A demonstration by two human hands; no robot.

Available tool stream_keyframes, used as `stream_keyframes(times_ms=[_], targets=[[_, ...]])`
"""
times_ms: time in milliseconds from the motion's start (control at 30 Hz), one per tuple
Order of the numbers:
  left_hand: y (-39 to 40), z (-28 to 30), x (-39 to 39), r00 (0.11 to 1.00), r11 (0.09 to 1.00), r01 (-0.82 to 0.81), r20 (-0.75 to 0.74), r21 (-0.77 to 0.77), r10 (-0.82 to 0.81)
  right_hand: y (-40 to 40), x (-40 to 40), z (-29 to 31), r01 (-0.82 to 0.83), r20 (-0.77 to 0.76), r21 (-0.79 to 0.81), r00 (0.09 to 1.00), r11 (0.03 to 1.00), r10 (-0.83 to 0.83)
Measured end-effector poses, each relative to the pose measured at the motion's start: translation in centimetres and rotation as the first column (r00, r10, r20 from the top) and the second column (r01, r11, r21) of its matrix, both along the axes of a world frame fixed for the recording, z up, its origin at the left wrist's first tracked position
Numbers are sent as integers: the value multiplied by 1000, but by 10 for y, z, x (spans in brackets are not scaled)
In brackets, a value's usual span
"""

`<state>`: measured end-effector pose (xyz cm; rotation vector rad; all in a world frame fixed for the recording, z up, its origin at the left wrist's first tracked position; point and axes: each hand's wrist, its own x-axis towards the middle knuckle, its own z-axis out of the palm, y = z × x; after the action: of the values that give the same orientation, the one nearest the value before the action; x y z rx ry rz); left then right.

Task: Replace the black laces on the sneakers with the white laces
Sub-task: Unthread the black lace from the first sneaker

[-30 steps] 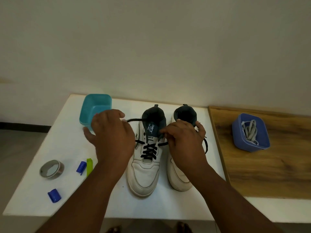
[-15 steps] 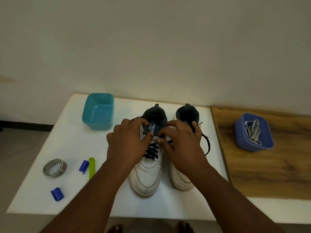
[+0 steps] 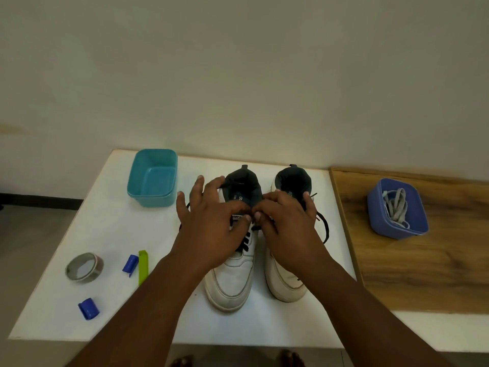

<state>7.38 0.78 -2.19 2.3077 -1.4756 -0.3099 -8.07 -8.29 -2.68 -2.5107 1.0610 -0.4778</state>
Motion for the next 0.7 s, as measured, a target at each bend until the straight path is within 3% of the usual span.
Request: stream_keyframes(times_ms=[267, 367, 500, 600, 700], targets=[[2, 3, 1, 996, 991, 57, 65, 119, -66, 1, -2, 0, -34, 14, 13, 999, 999, 34], [3, 4, -1, 991, 997, 40, 126, 65, -48, 1, -2, 3, -26, -25, -1, 999, 1000, 26], [4, 10, -1, 985, 993, -109, 130, -40, 113, 2, -1, 6, -10, -47, -33, 999, 999, 8], [1, 9, -2, 999, 1000, -11, 46, -20, 11, 2, 0, 7, 5, -50, -30, 999, 1000, -6], [1, 7, -3, 994, 995, 85, 63, 50, -88, 1, 0, 6, 3, -61, -36, 998, 999, -5]])
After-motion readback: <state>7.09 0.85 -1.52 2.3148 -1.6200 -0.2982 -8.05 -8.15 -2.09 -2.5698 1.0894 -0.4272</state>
